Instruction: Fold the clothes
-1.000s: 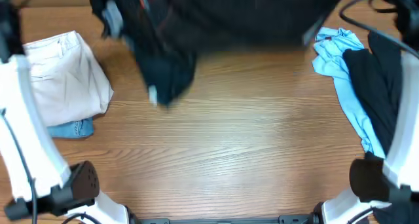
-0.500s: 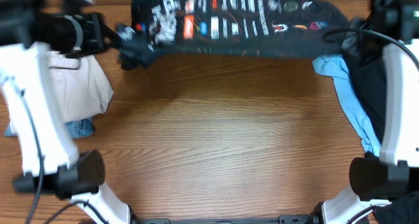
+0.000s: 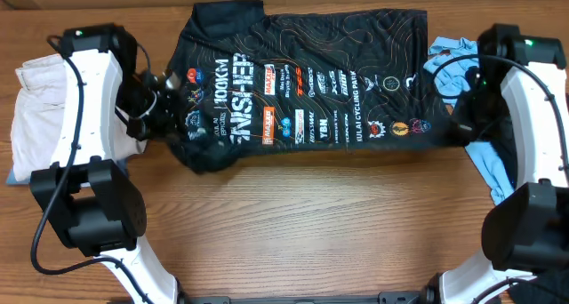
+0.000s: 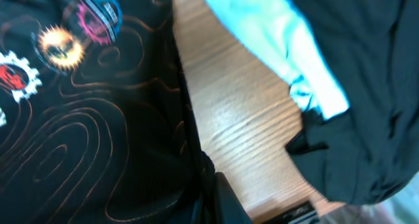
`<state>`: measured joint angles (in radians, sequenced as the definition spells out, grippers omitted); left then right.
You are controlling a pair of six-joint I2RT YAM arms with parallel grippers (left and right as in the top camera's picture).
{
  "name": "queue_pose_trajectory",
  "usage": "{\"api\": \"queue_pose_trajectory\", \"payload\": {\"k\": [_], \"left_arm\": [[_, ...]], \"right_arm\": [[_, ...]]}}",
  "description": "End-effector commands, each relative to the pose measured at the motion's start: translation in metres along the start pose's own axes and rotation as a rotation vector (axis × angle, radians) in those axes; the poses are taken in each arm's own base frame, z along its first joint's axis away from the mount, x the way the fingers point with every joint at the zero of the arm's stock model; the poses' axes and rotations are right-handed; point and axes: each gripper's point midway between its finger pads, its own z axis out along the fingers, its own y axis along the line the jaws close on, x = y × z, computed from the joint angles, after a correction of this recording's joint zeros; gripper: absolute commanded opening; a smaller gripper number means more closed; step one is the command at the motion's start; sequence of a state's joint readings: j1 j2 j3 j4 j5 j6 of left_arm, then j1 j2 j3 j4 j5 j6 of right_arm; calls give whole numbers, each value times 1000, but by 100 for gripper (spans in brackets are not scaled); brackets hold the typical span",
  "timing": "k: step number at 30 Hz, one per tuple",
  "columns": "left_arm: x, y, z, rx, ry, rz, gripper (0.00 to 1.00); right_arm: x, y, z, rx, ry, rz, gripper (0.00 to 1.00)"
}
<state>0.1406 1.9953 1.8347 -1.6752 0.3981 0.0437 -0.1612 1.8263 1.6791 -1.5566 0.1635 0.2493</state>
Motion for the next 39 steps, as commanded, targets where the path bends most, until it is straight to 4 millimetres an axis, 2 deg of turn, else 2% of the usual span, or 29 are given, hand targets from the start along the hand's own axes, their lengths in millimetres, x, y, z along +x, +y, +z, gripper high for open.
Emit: {"api": "queue_pose_trajectory", "payload": {"k": [1,6,13,21,27,36,39], "left_arm": [[17,19,8,-85,49,-53,4],[41,38,24,-162,87,-130,4],[79,37,26,-158,-89,-125,4],[140,22,35,-67,-185,-112,4],[142,16,20,-45,-330,-148,4],[142,12,21,-22,-321,-154,4],[133,12,18,-15,-358,-158,4]], "right_arm": [[13,-4,3,-62,36,15,4],[33,-14,18,-85,48,48,4],[63,-17,26,-136,2,81,4],[76,-23,4,-175,-95,113,4],[81,-26,-3,-173,-116,110,4],[81,-26,-3,-174,-118,111,4],[78,-25,-4,-183,-131,112,4]]}}
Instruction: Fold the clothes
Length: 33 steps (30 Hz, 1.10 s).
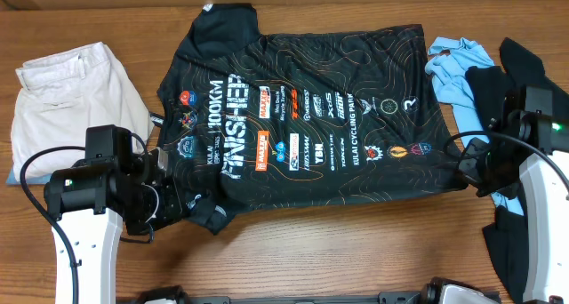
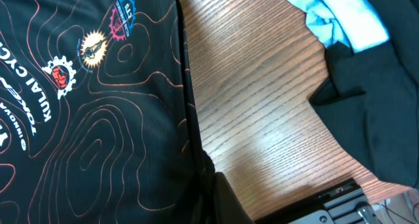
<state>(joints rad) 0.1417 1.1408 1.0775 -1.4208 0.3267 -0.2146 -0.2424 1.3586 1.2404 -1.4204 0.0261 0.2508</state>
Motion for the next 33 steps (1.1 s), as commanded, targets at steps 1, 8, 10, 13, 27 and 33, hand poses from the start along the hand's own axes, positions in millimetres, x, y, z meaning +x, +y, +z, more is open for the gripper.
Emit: {"api": "queue_pose_trajectory", "payload": {"k": [1,8,10,13,27,33], "left_arm": [[-12,-5,1,30,-48,-29,4],[-97,-27,-14,106,-379,51,4],[-115,-30,-12,122,-413,40,4],[-131,-32,0,128,-410,46,4],[-190,-58,53,186,-432,131,4],[-202,-48,60,125,-464,120,6]], "right_arm": [[-6,0,-1,-7,-35,15,4],[-42,15,8,-59,-123,14,5],[-45,18,21,-57,-83,13,5],[-51,20,39,-46,-49,9,5],[-88,42,52,-107,-145,-8,4],[-104,60,50,-140,-221,-42,4]]}}
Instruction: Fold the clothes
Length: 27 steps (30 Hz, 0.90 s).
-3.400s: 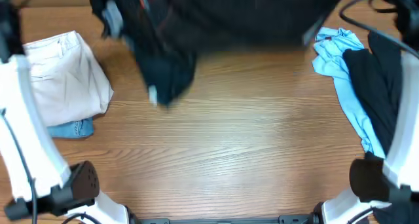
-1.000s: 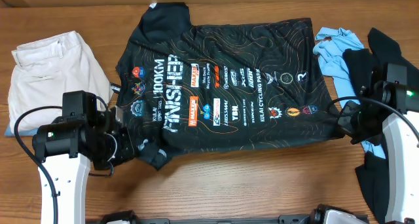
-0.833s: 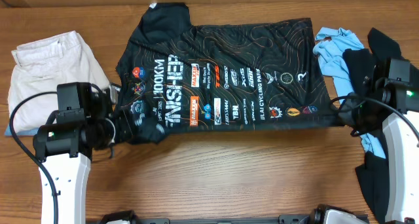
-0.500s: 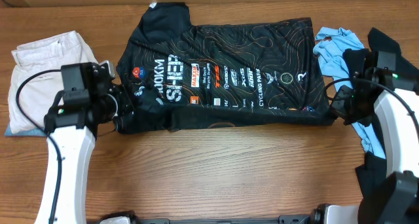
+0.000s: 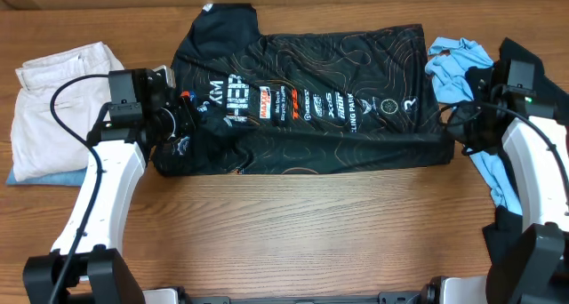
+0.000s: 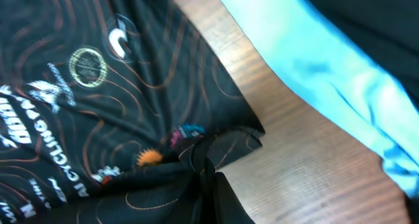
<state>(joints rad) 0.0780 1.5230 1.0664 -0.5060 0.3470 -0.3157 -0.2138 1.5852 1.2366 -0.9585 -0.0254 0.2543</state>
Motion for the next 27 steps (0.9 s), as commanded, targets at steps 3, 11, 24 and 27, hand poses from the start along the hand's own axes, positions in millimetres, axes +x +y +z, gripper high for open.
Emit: {"api": "queue_pose_trajectory", "payload": {"k": [3,11,24,27], "left_arm": [[-8,5,7,-35,-31,6,7],[-7,15,8,-83,-29,0,9],[-15,31,9,-176,-71,3,9],[-10,37,18,-186,-42,-5,8]], "right_arm": [[-9,8,10,-16,-25,-14,4],[-7,7,33,-1,18,-12,4],[-18,10,43,-12,-15,-14,4],[-20,11,42,-15,-23,-38,4]]}}
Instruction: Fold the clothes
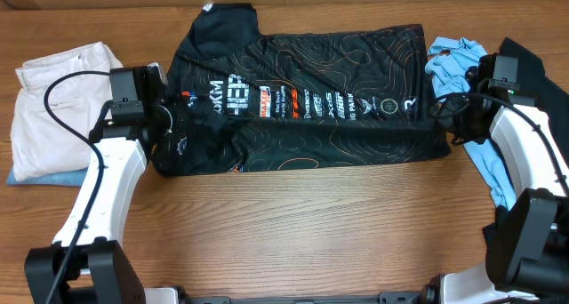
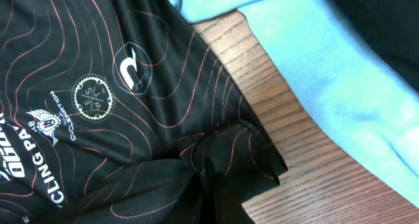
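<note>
The black printed jersey [image 1: 311, 117] lies across the far half of the table, its near edge turned up and over its printed front along a long fold. At the jersey's left end, my left gripper [image 1: 169, 117] is shut on the turned-over edge. At its right end, my right gripper [image 1: 451, 119] is shut on the hem corner. In the right wrist view that bunched corner sits in the right gripper [image 2: 206, 185], above the flat jersey [image 2: 111, 86].
Folded beige trousers [image 1: 53, 108] lie at the far left. A light blue garment [image 1: 453, 64] and a black garment [image 1: 533, 73] are piled at the right, the blue one [image 2: 340, 86] close beside my right gripper. Bare wooden table [image 1: 293, 233] fills the near half.
Both grippers have moved slightly toward the far side with the jersey's edge still in them. The turned-over part now lies a little further over the prints.
At first both grippers held the jersey's near edge at the far side of the table. Then the jersey lay spread flat, drawn nearer. Then its near edge was turned over the front in a long fold, and now it lies a little further over.
</note>
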`<state>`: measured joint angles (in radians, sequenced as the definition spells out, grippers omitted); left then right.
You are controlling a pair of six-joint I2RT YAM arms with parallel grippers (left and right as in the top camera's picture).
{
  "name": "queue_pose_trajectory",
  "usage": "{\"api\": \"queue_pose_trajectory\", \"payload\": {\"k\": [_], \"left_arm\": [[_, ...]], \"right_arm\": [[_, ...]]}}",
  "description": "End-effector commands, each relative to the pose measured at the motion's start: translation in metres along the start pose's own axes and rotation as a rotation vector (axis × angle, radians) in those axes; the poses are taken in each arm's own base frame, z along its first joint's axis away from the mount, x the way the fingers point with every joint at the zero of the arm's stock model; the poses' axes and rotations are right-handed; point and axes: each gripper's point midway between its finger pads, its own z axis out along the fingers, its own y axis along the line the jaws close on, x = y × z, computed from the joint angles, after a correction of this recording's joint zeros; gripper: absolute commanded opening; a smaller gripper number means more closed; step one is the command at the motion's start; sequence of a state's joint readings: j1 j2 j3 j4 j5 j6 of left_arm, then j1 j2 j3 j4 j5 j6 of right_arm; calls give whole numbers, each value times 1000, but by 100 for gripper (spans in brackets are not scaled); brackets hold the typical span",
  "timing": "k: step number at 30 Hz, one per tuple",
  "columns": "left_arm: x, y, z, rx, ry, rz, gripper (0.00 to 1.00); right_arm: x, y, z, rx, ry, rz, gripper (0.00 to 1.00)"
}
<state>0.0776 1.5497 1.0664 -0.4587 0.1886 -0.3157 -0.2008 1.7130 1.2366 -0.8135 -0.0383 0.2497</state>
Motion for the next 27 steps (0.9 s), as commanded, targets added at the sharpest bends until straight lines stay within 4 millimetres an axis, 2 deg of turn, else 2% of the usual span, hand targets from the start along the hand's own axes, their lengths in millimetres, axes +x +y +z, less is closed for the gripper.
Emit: {"api": "queue_pose_trajectory", "payload": {"k": [1,5,8,14,17,18,21,22,23,24,27], "left_arm": [[9,10,18,-46,40,-9,7],[20,21,36,-85,88,-18,4],[24,31,42,-125,101,-22,4],[11,31,44,-133,45,-21,4],[7,30,45,-127,28,-20,9],[6,29,45,-125,23,-19,13],[5,29,45,-124,21,-18,48],[7,29,45,-123,28,-19,56],[10,30,45,-128,42,-21,72],[13,31,44,-132,53,-22,80],[23,34,43,-144,91,-26,83]], "right_arm": [[-4,-1,1,6,-16,-21,4],[-8,3,1,-3,-33,-59,4],[-14,15,1,-33,-65,-128,4],[-33,37,2,-76,-158,-161,4],[-34,42,7,-81,-160,-171,5],[-33,42,9,-81,-158,-173,6],[-30,43,18,-77,-137,-176,43],[-27,41,21,-72,-124,-175,51],[-24,40,23,-67,-106,-174,56],[-21,39,24,-64,-97,-174,57],[-19,38,24,-60,-85,-173,58]]}}
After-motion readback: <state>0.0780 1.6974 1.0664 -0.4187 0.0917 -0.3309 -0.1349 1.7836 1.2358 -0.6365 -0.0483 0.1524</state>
